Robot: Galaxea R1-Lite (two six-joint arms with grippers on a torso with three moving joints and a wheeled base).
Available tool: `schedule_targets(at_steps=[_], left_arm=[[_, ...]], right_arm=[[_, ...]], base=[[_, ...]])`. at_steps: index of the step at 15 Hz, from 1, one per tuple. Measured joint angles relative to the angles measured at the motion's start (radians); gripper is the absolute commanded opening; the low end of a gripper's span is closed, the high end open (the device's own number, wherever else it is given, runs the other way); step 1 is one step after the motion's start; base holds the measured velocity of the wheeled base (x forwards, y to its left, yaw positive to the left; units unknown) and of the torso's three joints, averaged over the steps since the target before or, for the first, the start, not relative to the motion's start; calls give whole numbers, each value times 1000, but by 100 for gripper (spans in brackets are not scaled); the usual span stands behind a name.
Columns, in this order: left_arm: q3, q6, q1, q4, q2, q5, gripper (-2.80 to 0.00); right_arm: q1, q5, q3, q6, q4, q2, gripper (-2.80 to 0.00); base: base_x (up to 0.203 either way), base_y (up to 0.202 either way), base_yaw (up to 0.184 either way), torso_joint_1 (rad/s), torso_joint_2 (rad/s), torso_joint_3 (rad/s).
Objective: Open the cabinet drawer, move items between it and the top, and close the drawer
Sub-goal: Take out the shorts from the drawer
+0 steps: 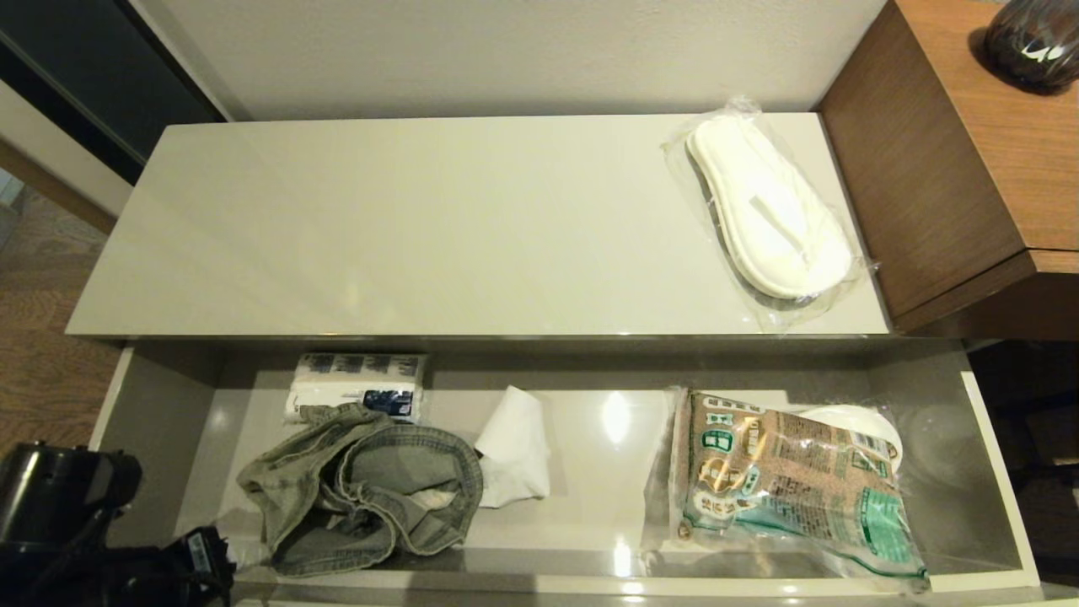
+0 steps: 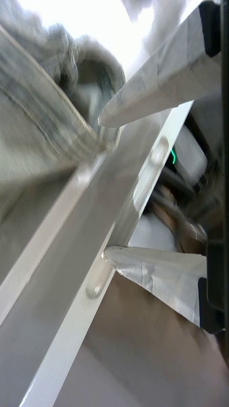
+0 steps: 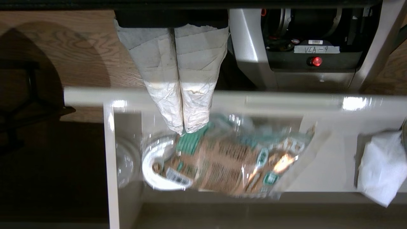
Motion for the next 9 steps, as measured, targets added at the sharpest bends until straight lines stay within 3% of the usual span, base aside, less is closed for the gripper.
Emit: schedule_targets(at_steps=[2,9], left_arm=[[-28,-23,-13,-51,0,-60,0],[-53,-19,-12,-30,56,-75,0]], right_arm=[[-1,-1,0,1,0,0,-280],[0,-3,0,0,0,0,-280]], base=[[0,0,0,0,0,0],[0,0,0,0,0,0]])
